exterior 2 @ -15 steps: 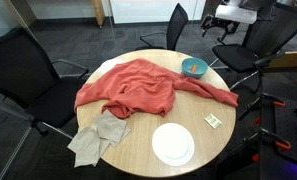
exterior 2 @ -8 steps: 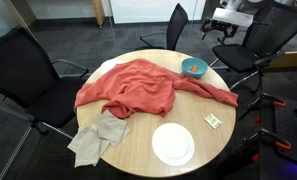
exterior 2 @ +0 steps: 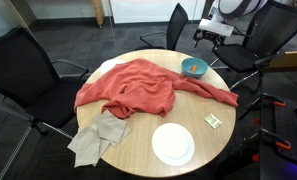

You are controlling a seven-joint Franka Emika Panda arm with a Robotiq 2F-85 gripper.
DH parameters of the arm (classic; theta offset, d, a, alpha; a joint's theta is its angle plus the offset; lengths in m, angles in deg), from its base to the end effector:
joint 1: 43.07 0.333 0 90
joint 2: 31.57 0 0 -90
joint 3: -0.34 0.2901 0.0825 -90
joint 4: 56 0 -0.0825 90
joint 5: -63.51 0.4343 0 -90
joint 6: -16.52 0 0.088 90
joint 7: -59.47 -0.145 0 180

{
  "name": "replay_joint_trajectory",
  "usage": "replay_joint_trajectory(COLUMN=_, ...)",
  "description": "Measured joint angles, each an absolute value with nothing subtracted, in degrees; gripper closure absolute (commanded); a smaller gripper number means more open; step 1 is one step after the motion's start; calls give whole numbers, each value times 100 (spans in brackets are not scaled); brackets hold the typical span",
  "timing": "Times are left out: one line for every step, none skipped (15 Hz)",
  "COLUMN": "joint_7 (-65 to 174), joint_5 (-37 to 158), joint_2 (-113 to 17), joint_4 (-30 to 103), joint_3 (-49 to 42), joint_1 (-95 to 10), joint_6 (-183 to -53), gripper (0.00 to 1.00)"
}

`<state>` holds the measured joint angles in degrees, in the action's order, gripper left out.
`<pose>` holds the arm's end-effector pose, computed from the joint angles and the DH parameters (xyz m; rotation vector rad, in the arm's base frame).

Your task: Pick up the pen from the bowl and place it on the table

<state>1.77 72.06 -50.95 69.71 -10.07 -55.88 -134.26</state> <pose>0.5426 -0.2400 0.1382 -2.2315 2.1326 -0.1498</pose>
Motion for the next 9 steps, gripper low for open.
replay_joint_trajectory(joint_7=177, joint_5=7279, joint_2=-5292, joint_4=6813, joint_3=-1010, joint_1=-5588, joint_6=-13426, gripper=0)
replay_joint_trajectory(joint_7=177, joint_5=7340, joint_2=-5475, joint_4=6667, joint_3=-1013, joint_1=-5587, joint_6=-13426, gripper=0)
replay_joint_trajectory(joint_7=177, joint_5=7392, joint_2=-5663, joint_4=6520, joint_3=-1020, joint_1=-5585, joint_6=-13425, gripper=0)
replay_joint_trajectory(joint_7=177, joint_5=7428, joint_2=-5833, joint_4=6393, joint_3=-1031, joint_1=-5584, joint_6=-13425, gripper=0)
replay_joint_trajectory(joint_7=177, joint_5=7466, joint_2=-6005, joint_4=6271, joint_3=-1045, joint_1=-5583, joint_6=-13425, gripper=0)
replay_joint_trajectory(joint_7=177, joint_5=7506, joint_2=-6160, joint_4=6165, joint_3=-1060, joint_1=-5582, joint_6=-13425, gripper=0)
replay_joint_trajectory(joint_7=177, joint_5=7532, joint_2=-6303, joint_4=6072, joint_3=-1077, joint_1=-5581, joint_6=-13425, gripper=0)
replay_joint_trajectory(joint_7=177, joint_5=7556, joint_2=-6432, joint_4=5992, joint_3=-1092, joint_1=-5579, joint_6=-13425, gripper=0)
replay_joint_trajectory(joint_7=177, joint_5=7578, joint_2=-6560, joint_4=5914, joint_3=-1105, joint_1=-5577, joint_6=-13425, gripper=0)
